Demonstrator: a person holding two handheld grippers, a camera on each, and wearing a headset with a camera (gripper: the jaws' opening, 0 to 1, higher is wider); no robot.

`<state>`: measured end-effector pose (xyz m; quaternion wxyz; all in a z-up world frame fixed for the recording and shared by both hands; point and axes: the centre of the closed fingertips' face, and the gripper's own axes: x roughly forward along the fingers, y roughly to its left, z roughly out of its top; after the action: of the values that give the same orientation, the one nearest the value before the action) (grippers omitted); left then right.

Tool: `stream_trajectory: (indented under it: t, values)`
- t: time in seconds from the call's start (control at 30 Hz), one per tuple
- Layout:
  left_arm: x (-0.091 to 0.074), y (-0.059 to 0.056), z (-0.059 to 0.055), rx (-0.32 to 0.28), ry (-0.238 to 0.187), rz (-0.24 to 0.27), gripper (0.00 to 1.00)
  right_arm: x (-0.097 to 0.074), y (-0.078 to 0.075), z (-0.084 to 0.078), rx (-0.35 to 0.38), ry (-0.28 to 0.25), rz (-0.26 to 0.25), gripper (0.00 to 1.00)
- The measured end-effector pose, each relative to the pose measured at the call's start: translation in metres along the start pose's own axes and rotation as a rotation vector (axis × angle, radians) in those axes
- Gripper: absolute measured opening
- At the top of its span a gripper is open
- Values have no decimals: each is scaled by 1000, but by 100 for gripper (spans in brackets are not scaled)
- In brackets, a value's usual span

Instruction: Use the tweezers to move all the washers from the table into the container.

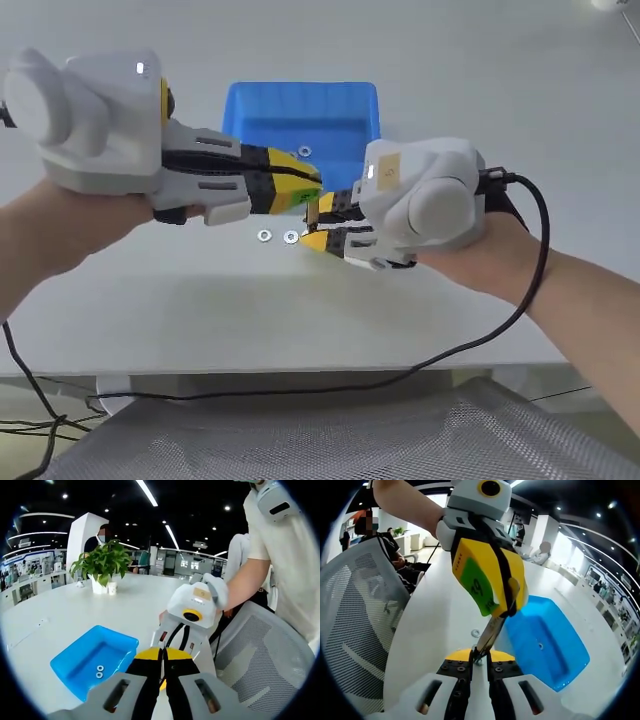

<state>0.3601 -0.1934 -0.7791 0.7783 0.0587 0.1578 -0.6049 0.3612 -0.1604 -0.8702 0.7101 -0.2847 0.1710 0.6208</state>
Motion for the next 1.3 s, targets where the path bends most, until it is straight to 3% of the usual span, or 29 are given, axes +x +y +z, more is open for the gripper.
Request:
stream_trajectory:
  t: [0.63, 1.3]
  values:
    - [-2, 0, -2, 14, 7, 3, 4, 0, 0, 1, -6, 7, 6, 10]
    - [-8, 4, 15, 18, -14, 12, 3, -10, -6, 14, 14, -4, -8, 10]
